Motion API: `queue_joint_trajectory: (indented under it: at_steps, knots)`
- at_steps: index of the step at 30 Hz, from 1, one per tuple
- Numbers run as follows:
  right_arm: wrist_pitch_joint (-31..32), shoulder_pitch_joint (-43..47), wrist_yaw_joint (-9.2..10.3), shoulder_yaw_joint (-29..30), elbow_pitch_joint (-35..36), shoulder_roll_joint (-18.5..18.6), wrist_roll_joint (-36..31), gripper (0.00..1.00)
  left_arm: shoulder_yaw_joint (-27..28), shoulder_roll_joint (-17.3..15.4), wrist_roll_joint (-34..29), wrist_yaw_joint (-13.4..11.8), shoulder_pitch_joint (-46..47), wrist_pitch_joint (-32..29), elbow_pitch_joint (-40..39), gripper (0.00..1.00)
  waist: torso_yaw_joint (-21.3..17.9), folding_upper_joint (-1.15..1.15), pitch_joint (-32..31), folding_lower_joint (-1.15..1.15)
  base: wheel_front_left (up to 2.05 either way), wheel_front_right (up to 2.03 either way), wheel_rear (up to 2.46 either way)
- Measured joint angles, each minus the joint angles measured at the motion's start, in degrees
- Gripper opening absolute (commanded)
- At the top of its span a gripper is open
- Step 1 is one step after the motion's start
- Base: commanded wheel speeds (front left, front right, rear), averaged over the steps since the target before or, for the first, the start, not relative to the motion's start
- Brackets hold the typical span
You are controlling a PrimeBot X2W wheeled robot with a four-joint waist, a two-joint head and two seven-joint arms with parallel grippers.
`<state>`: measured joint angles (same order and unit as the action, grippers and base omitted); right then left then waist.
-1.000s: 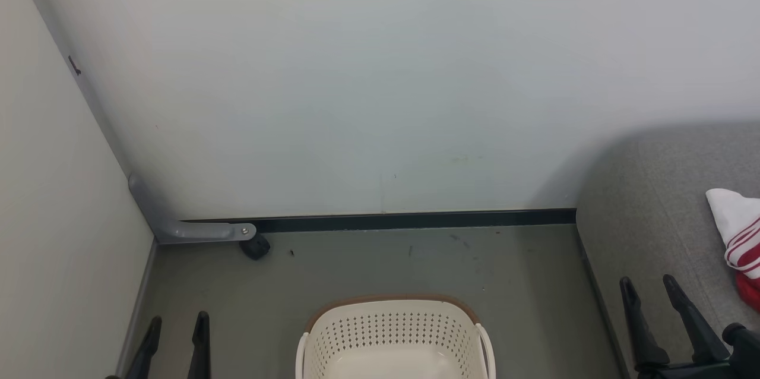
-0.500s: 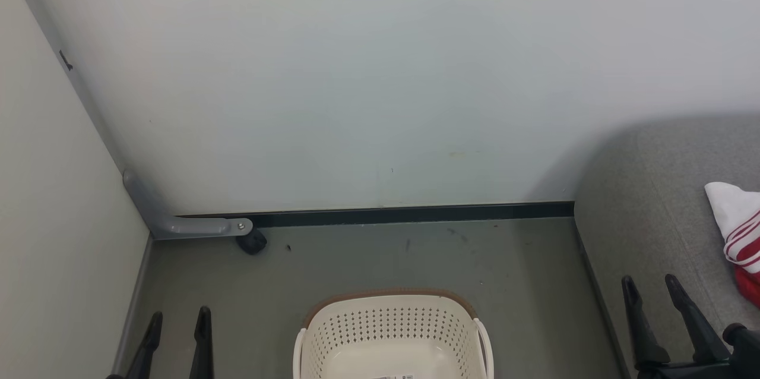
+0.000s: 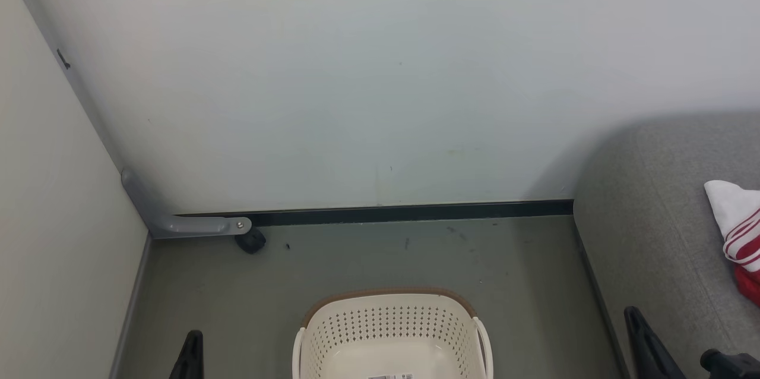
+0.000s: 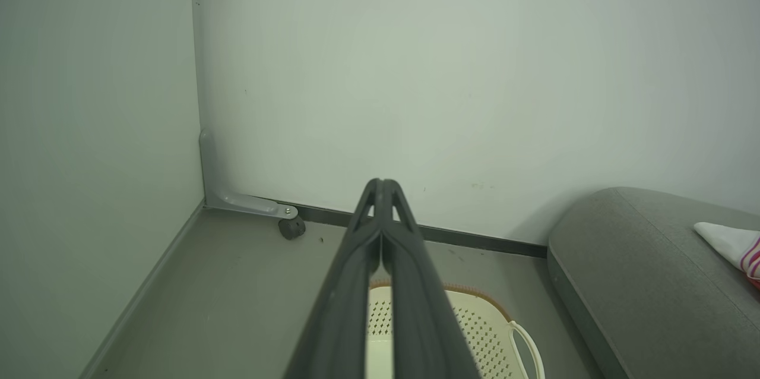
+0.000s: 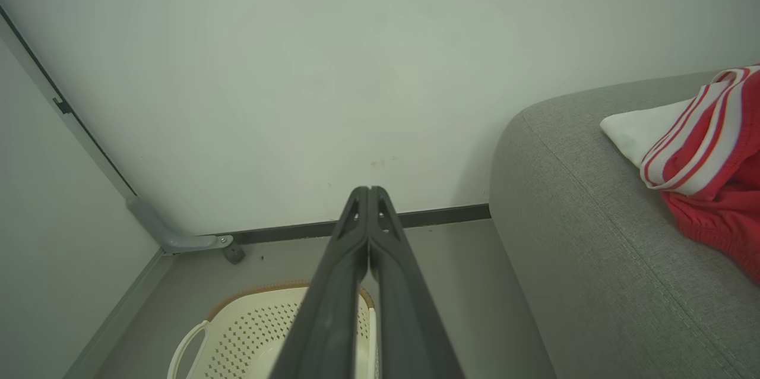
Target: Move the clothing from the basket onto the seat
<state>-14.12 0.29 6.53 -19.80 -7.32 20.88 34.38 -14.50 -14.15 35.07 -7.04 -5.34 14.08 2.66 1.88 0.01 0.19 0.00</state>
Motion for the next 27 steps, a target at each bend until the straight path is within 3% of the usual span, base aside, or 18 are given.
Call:
queue_joint_trajectory:
  at_steps: [27]
  knots:
    - [5.59,-0.93,-3.3,7.35,-2.11,-4.67,14.74,0.0,5.45,3.03,14.51,3.49,1.52,-5.94,3.01,0.0,-0.53,-0.01,0.02,0.0,0.0,0.0,0.0]
